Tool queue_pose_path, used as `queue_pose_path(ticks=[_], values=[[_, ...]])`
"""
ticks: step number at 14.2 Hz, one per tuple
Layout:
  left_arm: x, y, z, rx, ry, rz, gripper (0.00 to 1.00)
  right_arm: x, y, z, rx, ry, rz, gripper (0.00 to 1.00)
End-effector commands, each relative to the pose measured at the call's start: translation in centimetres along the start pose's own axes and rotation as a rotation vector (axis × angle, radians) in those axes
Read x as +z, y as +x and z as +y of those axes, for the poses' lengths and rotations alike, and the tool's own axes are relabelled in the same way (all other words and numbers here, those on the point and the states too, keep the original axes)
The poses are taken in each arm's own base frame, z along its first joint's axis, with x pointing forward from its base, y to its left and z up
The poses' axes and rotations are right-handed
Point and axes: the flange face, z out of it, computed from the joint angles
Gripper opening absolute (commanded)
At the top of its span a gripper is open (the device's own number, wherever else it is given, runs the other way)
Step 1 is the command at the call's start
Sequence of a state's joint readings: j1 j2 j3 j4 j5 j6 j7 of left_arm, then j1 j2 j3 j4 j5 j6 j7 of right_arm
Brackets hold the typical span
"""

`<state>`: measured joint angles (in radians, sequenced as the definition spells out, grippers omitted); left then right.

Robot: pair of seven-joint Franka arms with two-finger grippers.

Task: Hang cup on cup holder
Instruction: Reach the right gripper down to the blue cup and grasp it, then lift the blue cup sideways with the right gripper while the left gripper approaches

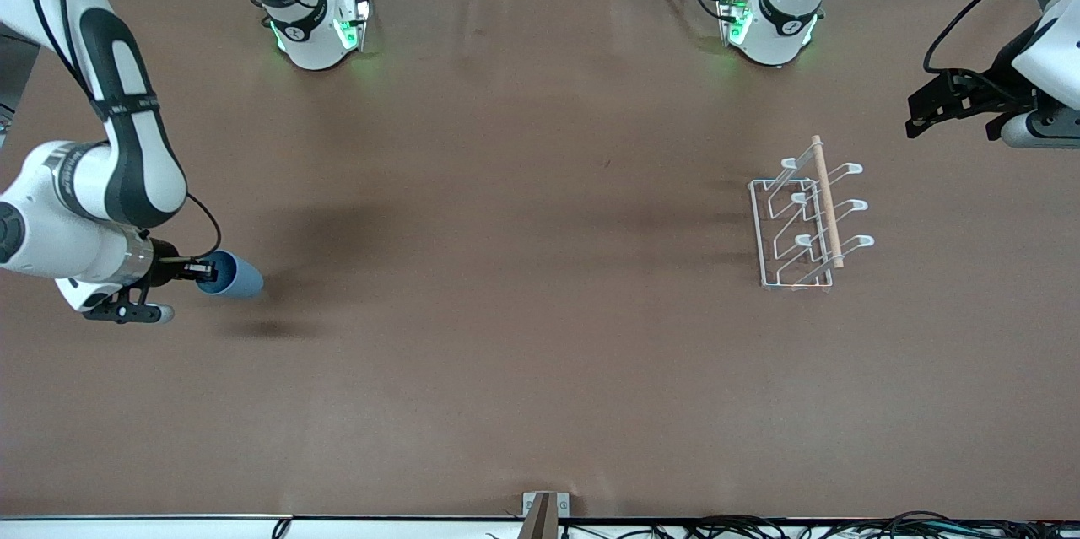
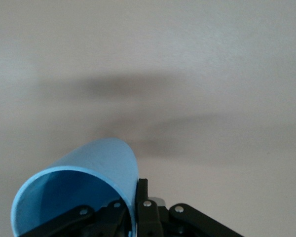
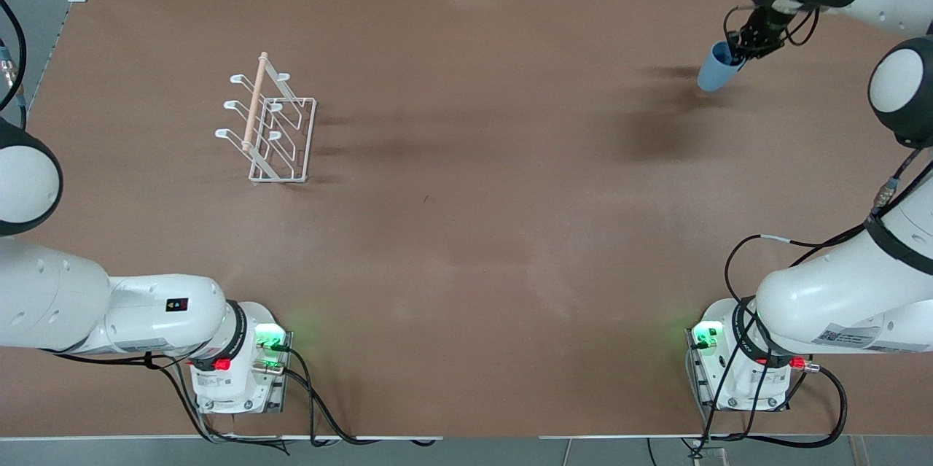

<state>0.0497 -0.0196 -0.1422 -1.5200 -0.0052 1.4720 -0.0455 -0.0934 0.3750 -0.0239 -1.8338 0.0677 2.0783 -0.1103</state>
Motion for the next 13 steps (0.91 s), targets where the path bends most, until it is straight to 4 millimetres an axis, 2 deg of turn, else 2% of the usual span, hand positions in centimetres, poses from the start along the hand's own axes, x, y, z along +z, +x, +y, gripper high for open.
queue_pose_path(ticks=[1, 3, 9, 12, 13], values=[[-0.5, 0.2, 0.0, -0.001, -0.016, 0.0, 1.0, -3.9, -2.1, -5.1, -0.048, 0.077, -0.012, 0.01], [-0.5, 0.2, 0.0, -0.001, -0.016, 0.0, 1.0, -4.9, -3.2, -7.9, -0.029, 0.218, -0.059, 0.01], [-0.5, 0.2, 0.8, 0.011, -0.016, 0.0, 1.0, -8.3, -5.9, -18.2, -0.013, 0.686, -0.156, 0.01], [-0.3, 0.3, 2.2, 0.036, -0.018, 0.003, 1.0, -9.1, -6.5, -21.1, 0.004, 0.899, -0.217, 0.01], [0.2, 0.7, 3.5, 0.06, -0.019, -0.005, 1.0, -9.4, -6.8, -22.2, 0.003, 0.957, -0.239, 0.0]])
